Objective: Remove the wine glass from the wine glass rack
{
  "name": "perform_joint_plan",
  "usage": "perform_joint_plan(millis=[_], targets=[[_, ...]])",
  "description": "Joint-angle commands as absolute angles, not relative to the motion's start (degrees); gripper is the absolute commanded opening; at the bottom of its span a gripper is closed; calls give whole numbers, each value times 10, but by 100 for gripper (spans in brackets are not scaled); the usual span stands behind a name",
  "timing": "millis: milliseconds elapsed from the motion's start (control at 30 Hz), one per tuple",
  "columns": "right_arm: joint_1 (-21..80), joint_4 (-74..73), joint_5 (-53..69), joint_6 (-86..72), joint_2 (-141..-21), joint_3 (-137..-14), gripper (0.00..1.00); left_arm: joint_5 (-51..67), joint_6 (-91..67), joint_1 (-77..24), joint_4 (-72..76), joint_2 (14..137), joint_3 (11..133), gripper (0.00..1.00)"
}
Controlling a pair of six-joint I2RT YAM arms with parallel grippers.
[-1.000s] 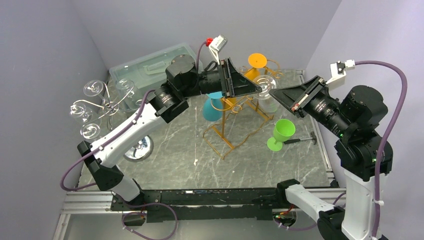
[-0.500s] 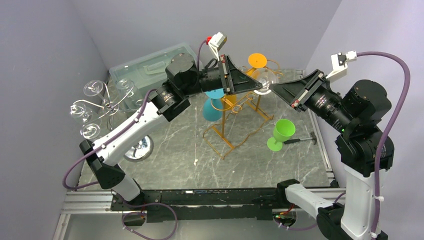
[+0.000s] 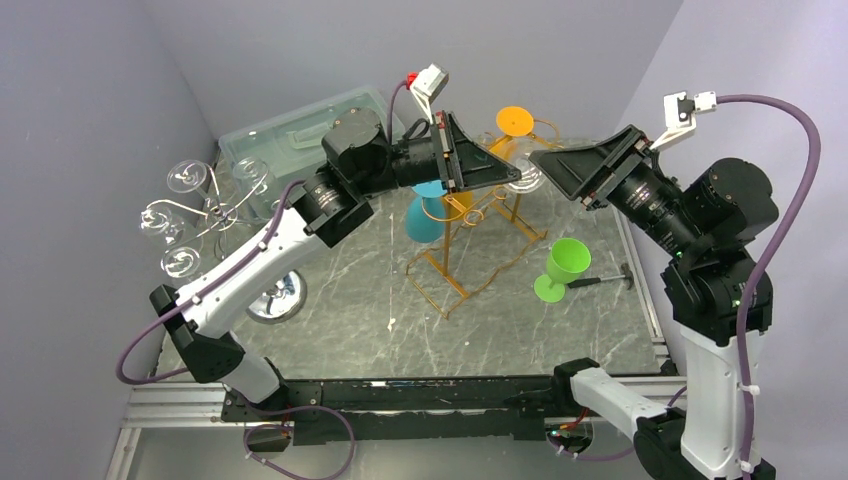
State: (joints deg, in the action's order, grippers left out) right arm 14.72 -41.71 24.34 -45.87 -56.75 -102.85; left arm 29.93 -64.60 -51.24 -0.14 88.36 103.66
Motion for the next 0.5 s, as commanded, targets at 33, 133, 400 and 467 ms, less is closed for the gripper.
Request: perform_joint_plan(millis=[33, 133, 400, 467], targets=[[149, -343, 226, -411, -561, -1019, 64, 296, -584, -515, 4, 835, 1059, 0], [148, -343, 210, -384, -573, -1029, 72, 298, -551, -515, -26, 821, 1060, 0], [146, -369, 235, -312, -664, -1116, 81, 313, -437, -510, -140, 765, 1060, 0], [140, -354, 262, -293, -675, -1116, 83, 319, -435, -499, -151, 742, 1049, 0]])
